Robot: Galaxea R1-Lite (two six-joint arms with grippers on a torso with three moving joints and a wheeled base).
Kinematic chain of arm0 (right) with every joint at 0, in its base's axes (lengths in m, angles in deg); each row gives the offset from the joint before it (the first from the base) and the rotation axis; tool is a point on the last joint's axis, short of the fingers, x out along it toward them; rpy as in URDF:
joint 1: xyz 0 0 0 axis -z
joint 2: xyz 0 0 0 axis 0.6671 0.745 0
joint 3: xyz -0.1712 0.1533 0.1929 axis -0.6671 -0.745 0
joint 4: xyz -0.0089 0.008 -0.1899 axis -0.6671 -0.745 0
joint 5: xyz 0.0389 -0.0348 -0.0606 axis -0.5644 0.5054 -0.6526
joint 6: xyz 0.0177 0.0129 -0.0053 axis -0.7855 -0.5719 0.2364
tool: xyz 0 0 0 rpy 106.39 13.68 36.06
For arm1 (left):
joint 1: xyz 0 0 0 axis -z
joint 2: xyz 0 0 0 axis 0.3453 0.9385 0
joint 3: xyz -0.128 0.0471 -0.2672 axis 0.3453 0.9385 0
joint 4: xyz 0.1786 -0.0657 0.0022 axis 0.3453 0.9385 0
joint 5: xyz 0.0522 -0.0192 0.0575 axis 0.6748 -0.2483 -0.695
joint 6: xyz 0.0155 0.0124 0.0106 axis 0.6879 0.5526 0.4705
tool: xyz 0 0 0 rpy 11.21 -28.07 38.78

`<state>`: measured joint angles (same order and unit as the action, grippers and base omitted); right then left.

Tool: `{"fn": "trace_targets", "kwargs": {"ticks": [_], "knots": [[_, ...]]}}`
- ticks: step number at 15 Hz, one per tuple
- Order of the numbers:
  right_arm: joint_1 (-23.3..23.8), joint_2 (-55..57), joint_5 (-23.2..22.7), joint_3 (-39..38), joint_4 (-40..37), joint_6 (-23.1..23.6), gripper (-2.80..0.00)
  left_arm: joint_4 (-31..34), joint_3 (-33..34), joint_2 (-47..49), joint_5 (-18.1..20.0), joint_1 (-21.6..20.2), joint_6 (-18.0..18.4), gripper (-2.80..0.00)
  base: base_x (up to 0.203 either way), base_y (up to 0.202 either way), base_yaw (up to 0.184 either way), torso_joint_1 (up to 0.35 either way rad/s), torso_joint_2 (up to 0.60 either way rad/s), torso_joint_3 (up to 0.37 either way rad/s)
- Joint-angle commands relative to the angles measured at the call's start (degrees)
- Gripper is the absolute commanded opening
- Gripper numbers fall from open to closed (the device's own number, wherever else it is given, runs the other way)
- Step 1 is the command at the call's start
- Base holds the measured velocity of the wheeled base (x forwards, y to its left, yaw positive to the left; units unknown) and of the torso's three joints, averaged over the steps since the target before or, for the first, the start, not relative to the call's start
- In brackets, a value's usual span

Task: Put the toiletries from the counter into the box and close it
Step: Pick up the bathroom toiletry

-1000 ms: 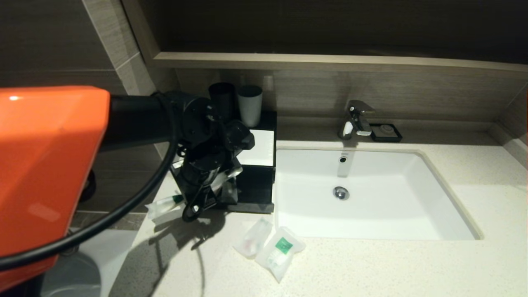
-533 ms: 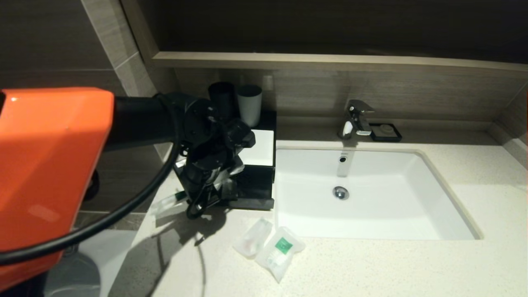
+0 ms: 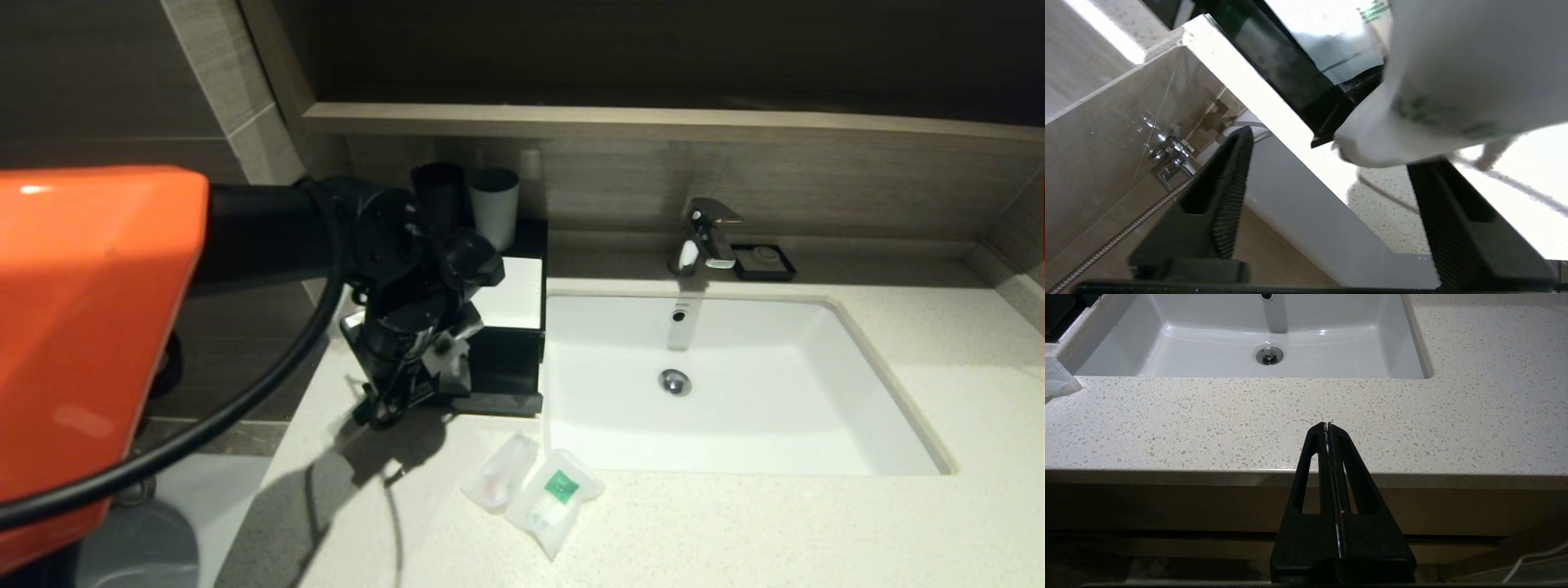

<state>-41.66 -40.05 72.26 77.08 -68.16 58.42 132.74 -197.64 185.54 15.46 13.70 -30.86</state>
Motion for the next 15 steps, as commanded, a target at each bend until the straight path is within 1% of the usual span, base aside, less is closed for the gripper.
{"fn": "trace_targets", "kwargs": {"ticks": [1,6,7,8,9,11,12,14,15], "knots": [[0.0,0.0,0.0,0.0,0.0,0.0,-2.80,0.2,0.0,-1.0,-0.3,0.0,0.0,0.00,0.000,0.000,0.000,0.000,0.00,0.000],[0.0,0.0,0.0,0.0,0.0,0.0,-2.80,0.7,0.1,-5.0,-0.2,-0.2,-0.7,0.00,0.000,0.000,0.000,0.000,0.00,0.000],[0.0,0.0,0.0,0.0,0.0,0.0,-2.80,1.0,0.2,-6.2,-0.1,-0.5,-1.4,0.00,0.000,0.000,0.000,0.000,0.00,0.000],[0.0,0.0,0.0,0.0,0.0,0.0,-2.80,1.5,0.4,-7.6,0.4,-0.8,-3.0,0.00,0.000,0.000,0.000,0.000,0.00,0.000],[0.0,0.0,0.0,0.0,0.0,0.0,-2.80,2.3,0.8,-8.9,1.3,-1.3,-5.1,0.00,0.000,0.000,0.000,0.000,0.00,0.000],[0.0,0.0,0.0,0.1,0.0,0.0,-2.80,3.7,2.3,-10.8,6.8,-2.0,-8.5,0.00,0.000,0.000,0.000,0.000,0.00,0.000],[0.0,0.0,0.0,0.0,0.0,0.0,-2.80,3.9,3.7,-11.1,8.3,-2.3,-10.1,0.00,0.000,0.000,0.000,0.000,0.00,0.000],[0.0,0.0,0.0,0.0,0.0,0.0,-2.80,3.9,7.7,-12.5,9.8,-2.4,-13.0,0.00,0.000,0.000,0.000,0.000,0.00,0.000],[0.0,0.0,0.0,0.1,0.0,0.0,-2.80,3.7,9.9,-14.0,10.7,-2.6,-13.5,0.00,0.000,0.000,0.000,0.000,0.00,0.000]]}}
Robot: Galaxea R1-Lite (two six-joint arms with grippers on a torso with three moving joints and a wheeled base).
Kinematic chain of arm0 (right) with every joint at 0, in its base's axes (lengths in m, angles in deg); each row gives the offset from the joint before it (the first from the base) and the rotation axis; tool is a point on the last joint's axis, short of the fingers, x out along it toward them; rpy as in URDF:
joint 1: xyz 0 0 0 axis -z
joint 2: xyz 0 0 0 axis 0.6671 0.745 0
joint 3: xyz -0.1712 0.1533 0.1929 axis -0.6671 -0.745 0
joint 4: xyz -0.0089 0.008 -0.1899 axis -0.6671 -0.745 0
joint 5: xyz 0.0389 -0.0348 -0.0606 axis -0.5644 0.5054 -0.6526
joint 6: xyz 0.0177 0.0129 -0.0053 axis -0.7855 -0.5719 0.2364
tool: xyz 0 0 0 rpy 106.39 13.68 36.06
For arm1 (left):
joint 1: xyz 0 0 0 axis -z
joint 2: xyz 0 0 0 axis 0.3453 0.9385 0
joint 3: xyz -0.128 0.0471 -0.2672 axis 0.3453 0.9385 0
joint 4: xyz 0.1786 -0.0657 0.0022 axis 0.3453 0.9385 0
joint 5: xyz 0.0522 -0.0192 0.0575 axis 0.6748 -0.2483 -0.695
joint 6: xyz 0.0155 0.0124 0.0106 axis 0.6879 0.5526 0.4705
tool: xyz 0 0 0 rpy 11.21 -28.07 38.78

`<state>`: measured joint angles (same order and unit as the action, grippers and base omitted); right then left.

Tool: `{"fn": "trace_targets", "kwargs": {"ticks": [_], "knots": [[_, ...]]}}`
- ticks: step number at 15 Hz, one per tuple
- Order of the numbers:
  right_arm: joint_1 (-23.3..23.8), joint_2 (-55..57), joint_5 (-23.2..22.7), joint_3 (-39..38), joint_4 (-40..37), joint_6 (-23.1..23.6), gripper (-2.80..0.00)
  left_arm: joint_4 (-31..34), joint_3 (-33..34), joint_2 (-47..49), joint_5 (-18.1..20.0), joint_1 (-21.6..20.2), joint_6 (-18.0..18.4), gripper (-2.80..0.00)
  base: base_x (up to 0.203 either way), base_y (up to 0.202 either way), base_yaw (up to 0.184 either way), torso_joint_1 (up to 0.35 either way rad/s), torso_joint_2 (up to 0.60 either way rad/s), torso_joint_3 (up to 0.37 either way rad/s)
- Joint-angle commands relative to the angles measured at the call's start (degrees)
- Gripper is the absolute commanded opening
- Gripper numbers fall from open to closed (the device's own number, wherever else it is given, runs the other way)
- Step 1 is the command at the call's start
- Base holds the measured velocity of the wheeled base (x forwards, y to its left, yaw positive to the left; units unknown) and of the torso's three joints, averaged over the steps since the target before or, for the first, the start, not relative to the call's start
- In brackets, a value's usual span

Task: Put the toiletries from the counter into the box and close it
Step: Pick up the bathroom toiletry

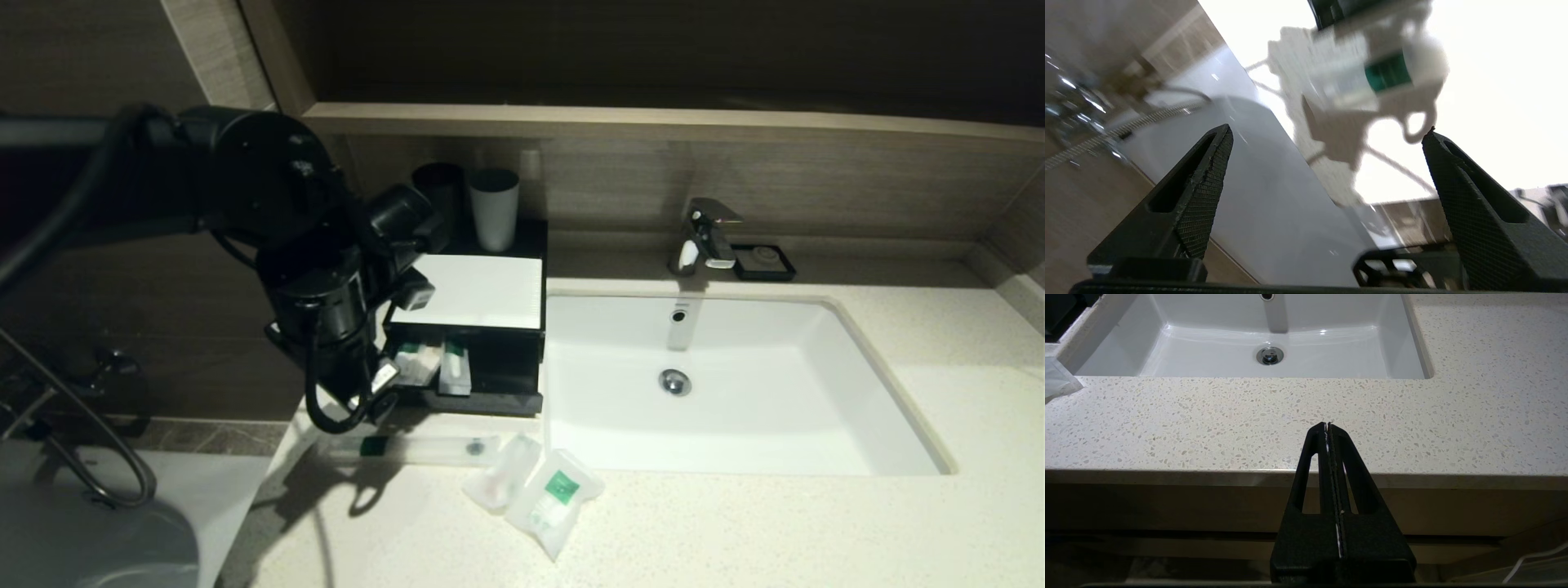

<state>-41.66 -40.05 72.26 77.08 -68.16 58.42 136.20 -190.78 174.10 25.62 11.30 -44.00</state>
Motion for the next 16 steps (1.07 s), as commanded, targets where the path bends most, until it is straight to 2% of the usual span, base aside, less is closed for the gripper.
{"fn": "trace_targets", "kwargs": {"ticks": [1,3,4,7,8,10,13,14,15,16], "knots": [[0.0,0.0,0.0,0.0,0.0,0.0,-2.80,-0.1,5.3,-4.6,2.1,-0.8,-0.6,0.00,0.000,0.000,0.000,0.000,0.00,0.000],[0.0,0.0,0.0,0.0,0.0,0.0,-2.80,-0.4,8.8,-8.4,8.8,-4.0,0.1,0.00,0.000,0.000,0.000,0.000,0.00,0.000],[0.0,0.0,0.0,0.0,0.0,0.0,-2.80,-0.5,10.0,-10.0,12.3,-5.9,2.2,0.00,0.000,0.000,0.000,0.000,0.00,0.000],[0.0,0.0,0.0,0.0,0.0,0.0,-2.80,-2.1,13.2,-14.4,26.5,-12.0,14.6,0.00,0.000,0.000,0.000,0.000,0.00,0.000],[0.0,0.0,0.0,0.0,0.0,0.0,-2.80,-2.4,14.7,-15.4,29.3,-13.7,19.1,0.00,0.000,0.000,0.000,0.000,0.00,0.000],[0.0,0.0,0.0,0.0,0.0,0.0,-2.80,-3.4,17.7,-16.8,31.5,-16.2,26.5,0.00,0.000,0.000,0.000,0.000,0.00,0.000],[0.0,0.0,0.0,0.0,0.0,0.0,-2.80,-6.2,20.6,-17.2,32.3,-16.9,29.4,0.00,0.000,0.000,0.000,0.000,0.00,0.000],[0.0,0.0,0.0,0.1,0.0,0.0,-2.80,-6.7,21.4,-17.3,32.9,-17.3,31.8,0.00,0.000,0.000,0.000,0.000,0.00,0.000],[0.0,0.0,0.0,0.0,0.0,0.0,-2.80,-6.7,22.2,-17.5,33.4,-17.5,34.6,-2.80,0.000,0.000,0.000,0.000,0.00,0.000],[0.0,0.0,0.0,0.0,0.0,0.0,-2.80,-6.8,23.5,-17.7,33.5,-17.5,36.6,-2.80,0.000,0.000,0.000,0.000,0.00,0.000]]}}
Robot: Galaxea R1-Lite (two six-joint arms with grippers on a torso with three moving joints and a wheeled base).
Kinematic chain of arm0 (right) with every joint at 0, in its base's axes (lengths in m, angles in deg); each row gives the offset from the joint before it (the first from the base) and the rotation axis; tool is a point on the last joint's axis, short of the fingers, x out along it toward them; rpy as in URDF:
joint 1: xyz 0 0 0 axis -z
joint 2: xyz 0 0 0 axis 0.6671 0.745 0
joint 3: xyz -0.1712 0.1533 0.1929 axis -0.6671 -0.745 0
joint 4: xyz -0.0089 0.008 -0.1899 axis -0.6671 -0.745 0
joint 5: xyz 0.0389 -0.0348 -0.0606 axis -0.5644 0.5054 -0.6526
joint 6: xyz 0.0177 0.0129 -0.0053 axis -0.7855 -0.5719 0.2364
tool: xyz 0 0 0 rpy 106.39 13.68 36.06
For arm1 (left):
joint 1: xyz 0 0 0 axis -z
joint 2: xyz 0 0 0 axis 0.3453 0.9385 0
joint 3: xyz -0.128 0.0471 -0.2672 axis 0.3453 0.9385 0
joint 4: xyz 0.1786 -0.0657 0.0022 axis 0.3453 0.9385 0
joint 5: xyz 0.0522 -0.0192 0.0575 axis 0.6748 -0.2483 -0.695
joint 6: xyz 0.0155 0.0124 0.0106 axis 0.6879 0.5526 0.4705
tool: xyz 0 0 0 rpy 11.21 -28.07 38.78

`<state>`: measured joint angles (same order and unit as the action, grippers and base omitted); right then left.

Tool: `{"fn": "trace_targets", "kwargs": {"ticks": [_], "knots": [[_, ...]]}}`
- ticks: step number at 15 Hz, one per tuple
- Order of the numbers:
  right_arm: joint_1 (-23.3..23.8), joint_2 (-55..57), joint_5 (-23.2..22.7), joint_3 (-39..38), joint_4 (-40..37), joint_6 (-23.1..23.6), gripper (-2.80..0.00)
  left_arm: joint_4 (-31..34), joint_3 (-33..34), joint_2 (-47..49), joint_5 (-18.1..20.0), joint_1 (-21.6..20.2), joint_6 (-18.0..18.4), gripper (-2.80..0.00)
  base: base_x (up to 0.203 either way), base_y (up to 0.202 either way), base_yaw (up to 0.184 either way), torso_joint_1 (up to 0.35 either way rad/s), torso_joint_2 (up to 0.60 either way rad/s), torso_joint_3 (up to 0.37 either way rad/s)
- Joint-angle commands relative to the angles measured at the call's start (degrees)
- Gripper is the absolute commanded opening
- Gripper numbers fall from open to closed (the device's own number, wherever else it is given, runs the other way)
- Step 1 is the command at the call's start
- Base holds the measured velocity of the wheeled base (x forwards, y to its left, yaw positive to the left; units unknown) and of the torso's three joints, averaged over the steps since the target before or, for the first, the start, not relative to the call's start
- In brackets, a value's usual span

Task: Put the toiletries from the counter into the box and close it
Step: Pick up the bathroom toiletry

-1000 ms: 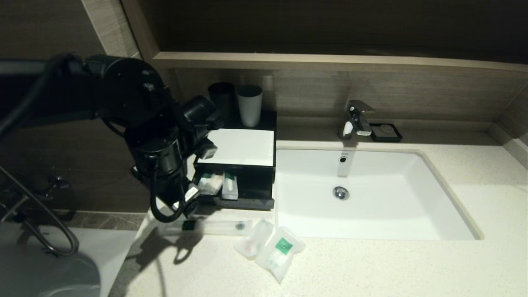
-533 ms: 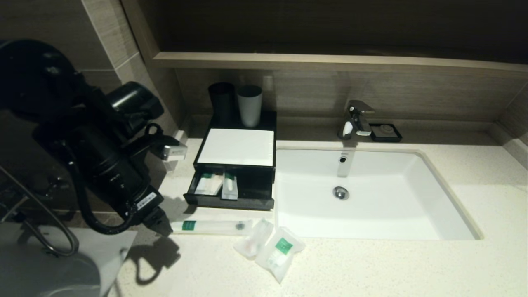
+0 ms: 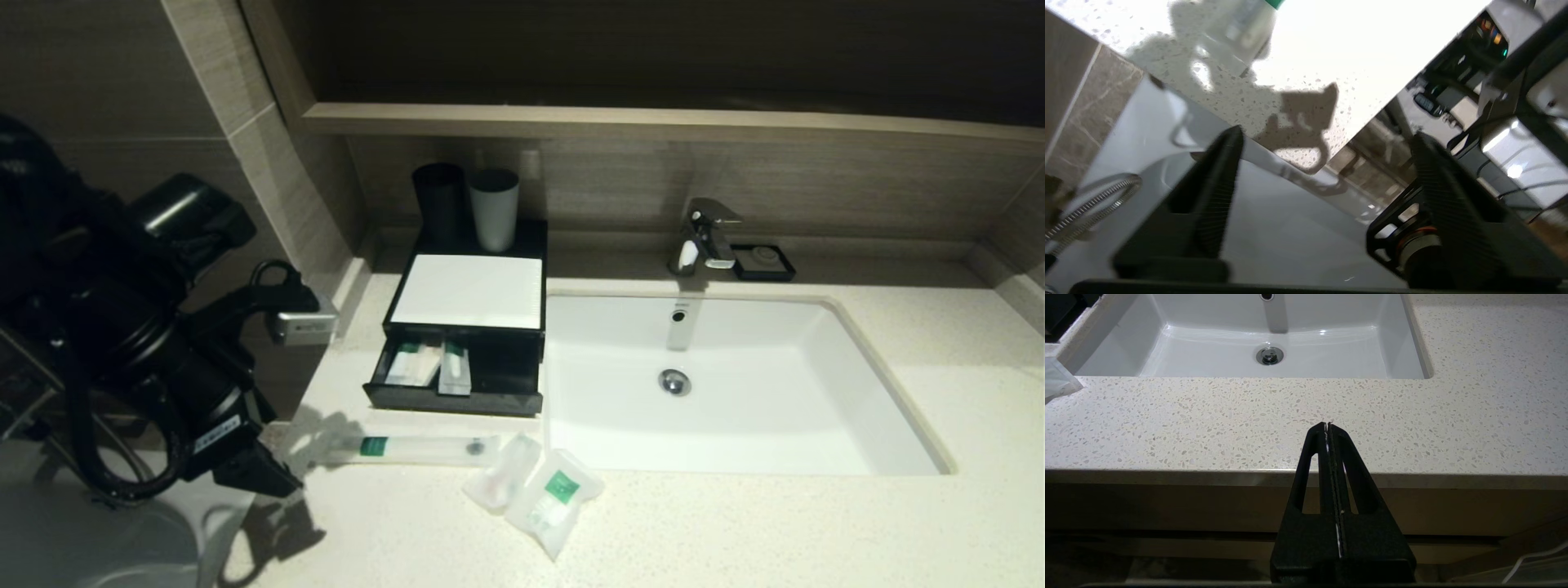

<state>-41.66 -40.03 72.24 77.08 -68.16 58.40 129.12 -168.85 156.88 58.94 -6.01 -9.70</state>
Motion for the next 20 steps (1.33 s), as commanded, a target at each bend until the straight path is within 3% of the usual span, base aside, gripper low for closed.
{"fn": "trace_targets", "kwargs": {"ticks": [1,4,8,13,17,20], "knots": [[0.0,0.0,0.0,0.0,0.0,0.0,-2.80,0.3,2.7,-0.7,0.3,-0.2,4.2,-2.80,0.000,0.000,0.000,0.000,0.00,0.000],[0.0,0.0,0.0,0.0,0.0,0.0,-2.80,-0.4,5.4,-0.7,0.3,-0.3,9.9,-2.80,0.000,0.000,0.000,0.000,0.00,0.000],[0.0,0.0,0.0,0.0,0.0,0.0,-2.80,-1.9,6.7,0.0,0.4,-0.2,13.2,-2.80,0.000,0.000,0.000,0.000,0.00,0.000],[0.0,0.0,0.0,0.0,0.0,0.0,-2.80,-11.0,11.9,1.8,1.0,-0.3,19.1,-2.80,0.000,0.000,0.000,0.000,0.00,0.000],[0.0,0.0,0.0,0.0,0.0,0.0,-2.80,-12.4,10.4,4.8,4.8,-1.8,20.6,-2.80,0.000,0.000,0.000,0.000,0.00,0.000],[0.0,0.0,0.0,0.0,0.0,0.0,-2.80,-12.4,9.1,6.9,5.0,-3.1,22.5,-2.80,0.000,0.000,0.000,0.000,0.00,0.000]]}}
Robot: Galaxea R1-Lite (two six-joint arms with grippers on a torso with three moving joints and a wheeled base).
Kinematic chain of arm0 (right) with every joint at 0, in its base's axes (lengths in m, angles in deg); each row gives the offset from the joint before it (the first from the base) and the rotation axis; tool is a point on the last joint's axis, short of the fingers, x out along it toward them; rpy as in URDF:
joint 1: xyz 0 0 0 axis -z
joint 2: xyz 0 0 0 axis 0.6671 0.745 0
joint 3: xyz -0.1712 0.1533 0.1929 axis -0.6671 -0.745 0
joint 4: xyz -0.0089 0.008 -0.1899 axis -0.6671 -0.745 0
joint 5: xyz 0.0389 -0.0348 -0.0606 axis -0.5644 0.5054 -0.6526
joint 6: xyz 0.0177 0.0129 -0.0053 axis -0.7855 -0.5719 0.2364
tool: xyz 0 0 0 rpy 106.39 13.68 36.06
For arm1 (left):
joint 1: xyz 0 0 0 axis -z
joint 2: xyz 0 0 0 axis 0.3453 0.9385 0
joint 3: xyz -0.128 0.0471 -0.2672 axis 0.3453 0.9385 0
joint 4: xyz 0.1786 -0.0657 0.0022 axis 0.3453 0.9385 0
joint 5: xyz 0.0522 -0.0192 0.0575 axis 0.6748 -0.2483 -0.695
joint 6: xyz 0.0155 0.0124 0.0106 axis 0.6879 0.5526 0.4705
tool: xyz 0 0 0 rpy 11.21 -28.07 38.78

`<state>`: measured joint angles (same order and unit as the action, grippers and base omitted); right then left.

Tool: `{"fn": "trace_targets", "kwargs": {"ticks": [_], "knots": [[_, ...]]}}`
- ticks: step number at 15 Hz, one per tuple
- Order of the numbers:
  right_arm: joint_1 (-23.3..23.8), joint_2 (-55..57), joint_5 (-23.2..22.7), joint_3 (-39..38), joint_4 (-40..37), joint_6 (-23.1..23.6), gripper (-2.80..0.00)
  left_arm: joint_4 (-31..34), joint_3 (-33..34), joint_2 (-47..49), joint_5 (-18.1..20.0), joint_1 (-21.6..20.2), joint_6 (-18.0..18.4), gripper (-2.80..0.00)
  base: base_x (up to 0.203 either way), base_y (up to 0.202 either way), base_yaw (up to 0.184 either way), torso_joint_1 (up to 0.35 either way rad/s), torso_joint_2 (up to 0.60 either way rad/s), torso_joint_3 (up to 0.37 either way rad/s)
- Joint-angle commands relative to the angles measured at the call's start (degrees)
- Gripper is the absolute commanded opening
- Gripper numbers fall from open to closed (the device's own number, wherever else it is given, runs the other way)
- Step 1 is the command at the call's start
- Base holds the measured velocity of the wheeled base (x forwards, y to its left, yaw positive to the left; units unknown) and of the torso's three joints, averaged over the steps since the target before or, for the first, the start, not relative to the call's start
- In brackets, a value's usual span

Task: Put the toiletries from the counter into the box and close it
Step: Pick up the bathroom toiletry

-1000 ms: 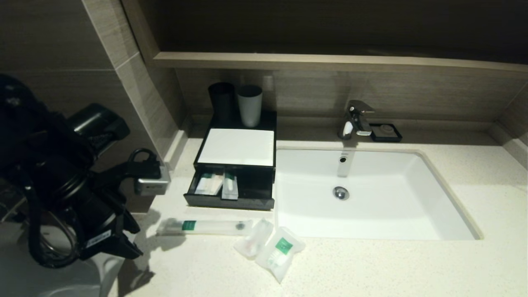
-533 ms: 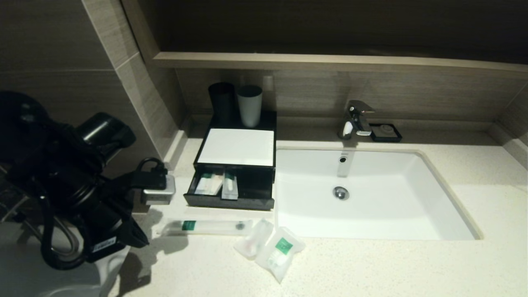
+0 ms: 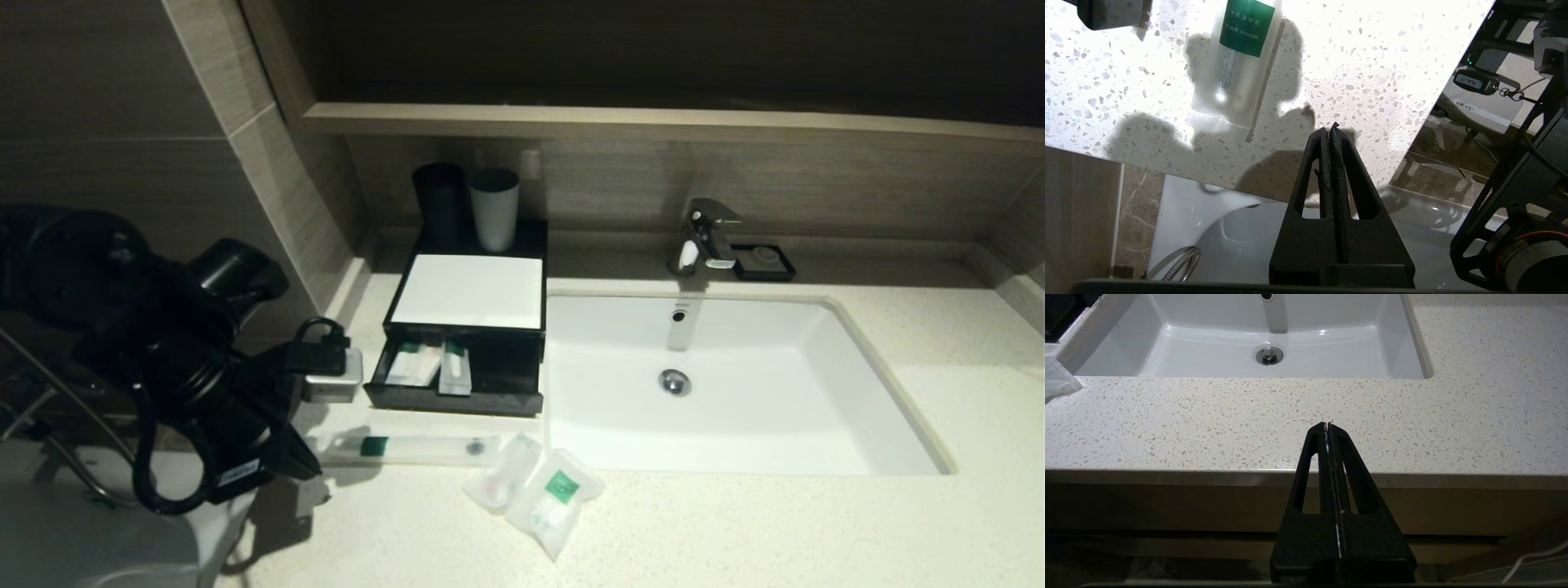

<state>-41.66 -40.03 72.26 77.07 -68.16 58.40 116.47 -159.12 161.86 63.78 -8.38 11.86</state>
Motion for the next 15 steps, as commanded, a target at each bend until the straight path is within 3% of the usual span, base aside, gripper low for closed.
{"fn": "trace_targets", "kwargs": {"ticks": [1,6,15], "knots": [[0.0,0.0,0.0,0.0,0.0,0.0,-2.80,0.4,-0.8,2.3,0.1,-1.2,2.6,-2.80,0.000,0.000,0.000,0.000,0.00,0.000],[0.0,0.0,0.0,0.0,0.0,0.0,-2.80,0.5,0.5,5.6,-0.2,-1.2,7.3,-2.80,0.000,0.000,0.000,0.000,0.00,0.000],[0.0,0.0,0.0,0.0,0.0,0.0,-2.80,-4.1,-0.6,7.4,-0.3,-0.2,7.5,-2.80,0.000,0.000,0.000,0.000,0.00,0.000]]}}
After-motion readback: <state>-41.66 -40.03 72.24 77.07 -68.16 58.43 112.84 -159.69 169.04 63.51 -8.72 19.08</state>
